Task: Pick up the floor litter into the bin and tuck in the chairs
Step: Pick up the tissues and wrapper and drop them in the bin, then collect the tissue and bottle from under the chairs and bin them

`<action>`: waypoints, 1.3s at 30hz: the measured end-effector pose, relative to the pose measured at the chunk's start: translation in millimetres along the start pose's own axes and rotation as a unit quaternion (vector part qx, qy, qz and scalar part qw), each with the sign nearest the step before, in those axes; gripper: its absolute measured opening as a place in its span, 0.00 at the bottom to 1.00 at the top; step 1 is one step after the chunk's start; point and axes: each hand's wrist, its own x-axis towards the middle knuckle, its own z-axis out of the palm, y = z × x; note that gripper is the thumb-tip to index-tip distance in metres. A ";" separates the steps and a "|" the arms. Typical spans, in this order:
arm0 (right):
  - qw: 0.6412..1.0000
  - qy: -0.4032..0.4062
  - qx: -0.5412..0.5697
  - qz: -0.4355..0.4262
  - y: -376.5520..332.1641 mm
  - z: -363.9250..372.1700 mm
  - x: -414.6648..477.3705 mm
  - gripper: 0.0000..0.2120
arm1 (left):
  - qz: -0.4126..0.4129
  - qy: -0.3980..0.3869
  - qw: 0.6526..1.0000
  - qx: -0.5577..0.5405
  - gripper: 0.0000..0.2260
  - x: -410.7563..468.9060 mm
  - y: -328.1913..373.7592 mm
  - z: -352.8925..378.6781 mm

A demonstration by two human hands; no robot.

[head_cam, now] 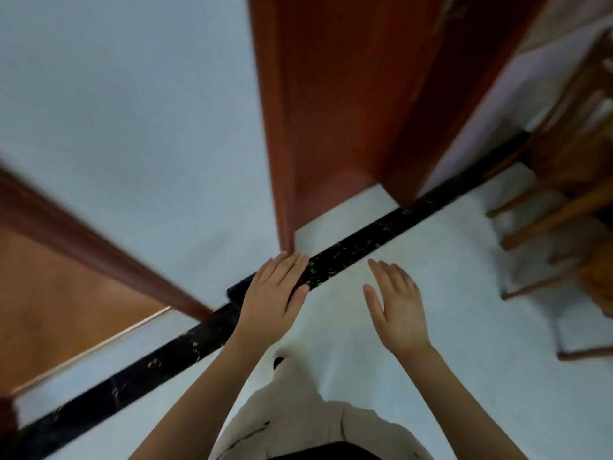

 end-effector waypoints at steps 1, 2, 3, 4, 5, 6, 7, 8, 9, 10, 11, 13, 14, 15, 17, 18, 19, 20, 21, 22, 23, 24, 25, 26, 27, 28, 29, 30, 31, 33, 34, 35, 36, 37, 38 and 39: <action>0.999 0.006 -0.007 0.031 13.5 -9.1 -22.5 0.31 | 0.025 -0.019 1.000 0.000 0.23 -0.7 14.3 9.6; 0.998 0.012 -0.013 0.064 27.5 -18.2 -47.0 0.31 | 0.052 -0.040 0.998 0.002 0.23 -1.9 29.3 20.1; 0.995 0.019 -0.015 0.100 41.3 -27.0 -73.5 0.30 | 0.077 -0.064 0.995 0.005 0.23 -4.2 45.8 30.8; 0.990 0.031 -0.015 0.134 55.0 -35.9 -101.5 0.30 | 0.103 -0.082 0.991 0.006 0.23 -6.9 64.1 41.3; 0.985 0.049 -0.015 0.167 66.9 -45.2 -130.4 0.29 | 0.128 -0.097 0.987 0.004 0.23 -10.1 83.8 51.5; 0.977 0.068 -0.012 0.201 76.7 -54.7 -161.2 0.29 | 0.154 -0.111 0.982 -0.001 0.24 -14.6 105.5 61.3; 0.968 0.085 -0.010 0.235 84.4 -64.0 -193.2 0.28 | 0.179 -0.129 0.975 -0.009 0.24 -20.7 128.0 71.2; 0.958 0.104 -0.006 0.267 90.8 -72.3 -225.4 0.28 | 0.201 -0.146 0.968 -0.018 0.24 -27.8 150.1 81.4; 0.947 0.125 -0.002 0.297 96.3 -79.6 -257.8 0.27 | 0.223 -0.163 0.961 -0.026 0.23 -35.7 172.3 92.3; 0.934 0.145 -0.001 0.325 101.2 -86.8 -288.5 0.27 | 0.244 -0.179 0.953 -0.034 0.24 -43.3 194.7 103.0; 0.921 0.160 -0.004 0.355 105.7 -93.0 -318.2 0.27 | 0.265 -0.196 0.943 -0.040 0.24 -51.3 216.8 113.6; 0.889 0.190 -0.011 0.417 111.1 -104.0 -374.5 0.27 | 0.314 -0.233 0.919 -0.046 0.25 -67.8 261.1 134.1; 0.871 0.205 -0.011 0.446 112.7 -108.2 -400.7 0.27 | 0.339 -0.248 0.906 -0.047 0.25 -76.1 282.6 143.2; 0.853 0.221 -0.011 0.473 113.6 -112.0 -424.2 0.28 | 0.364 -0.263 0.892 -0.049 0.25 -83.5 303.7 151.8; 0.818 0.254 -0.011 0.517 115.4 -118.9 -463.4 0.29 | 0.406 -0.285 0.866 -0.058 0.25 -96.7 343.4 167.6; 0.802 0.269 -0.013 0.534 116.4 -121.8 -479.7 0.29 | 0.424 -0.293 0.855 -0.063 0.25 -103.0 361.4 175.4; 0.788 0.284 -0.015 0.547 117.7 -123.8 -493.7 0.29 | 0.438 -0.301 0.844 -0.067 0.25 -108.8 377.4 183.5; 0.774 0.297 -0.013 0.558 119.8 -125.5 -505.4 0.29 | 0.451 -0.311 0.834 -0.068 0.25 -113.7 392.4 192.2; 0.762 0.309 -0.010 0.568 122.7 -126.8 -515.0 0.29 | 0.463 -0.320 0.824 -0.067 0.25 -118.0 406.1 201.0; 0.751 0.319 -0.008 0.578 126.7 -127.8 -523.0 0.29 | 0.474 -0.329 0.814 -0.065 0.25 -121.5 418.5 210.3; 0.741 0.326 -0.006 0.587 132.0 -128.7 -530.1 0.29 | 0.483 -0.337 0.805 -0.063 0.25 -124.1 430.2 220.2; 0.731 0.330 -0.003 0.597 138.4 -129.8 -536.5 0.29 | 0.491 -0.346 0.798 -0.061 0.26 -125.9 440.8 230.6; 0.724 0.333 -0.002 0.604 146.4 -131.2 -542.7 0.29 | 0.496 -0.353 0.791 -0.060 0.26 -127.0 451.0 241.7; 0.719 0.335 -0.003 0.609 156.3 -133.4 -548.5 0.29 | 0.499 -0.359 0.786 -0.060 0.26 -127.5 460.9 252.9; 0.715 0.336 -0.004 0.613 168.5 -136.4 -553.4 0.28 | 0.501 -0.364 0.783 -0.060 0.26 -126.8 471.4 264.7; 0.712 0.335 -0.004 0.617 182.4 -140.6 -557.4 0.27 | 0.502 -0.367 0.781 -0.062 0.26 -125.1 482.3 277.1; 0.710 0.335 -0.003 0.619 197.8 -146.0 -561.1 0.25 | 0.502 -0.368 0.780 -0.063 0.26 -122.5 494.0 290.1; 0.709 0.334 -0.003 0.621 215.5 -152.3 -564.5 0.24 | 0.502 -0.371 0.779 -0.064 0.26 -119.0 507.2 304.0; 0.707 0.334 -0.003 0.623 234.4 -159.5 -567.5 0.23 | 0.503 -0.374 0.777 -0.065 0.26 -115.2 521.5 318.0; 0.704 0.333 -0.008 0.627 274.3 -177.0 -572.1 0.24 | 0.506 -0.378 0.772 -0.069 0.26 -105.5 552.8 346.5; 0.702 0.332 -0.011 0.629 294.9 -186.9 -574.0 0.25 | 0.507 -0.381 0.770 -0.069 0.26 -100.0 569.6 361.2; 0.701 0.330 -0.015 0.632 315.5 -196.9 -575.7 0.26 | 0.506 -0.386 0.768 -0.067 0.26 -94.6 586.7 375.8; 0.700 0.328 -0.019 0.634 336.1 -206.5 -578.0 0.26 | 0.507 -0.391 0.766 -0.063 0.26 -89.9 604.1 391.0; 0.699 0.327 -0.022 0.636 356.6 -214.8 -580.7 0.27 | 0.509 -0.396 0.762 -0.059 0.26 -85.7 620.8 406.5; 0.697 0.327 -0.024 0.637 376.5 -221.5 -582.8 0.26 | 0.512 -0.401 0.758 -0.055 0.26 -81.0 636.2 422.4; 0.696 0.325 -0.022 0.639 396.6 -226.5 -585.3 0.26 | 0.515 -0.407 0.753 -0.051 0.25 -76.7 651.1 439.1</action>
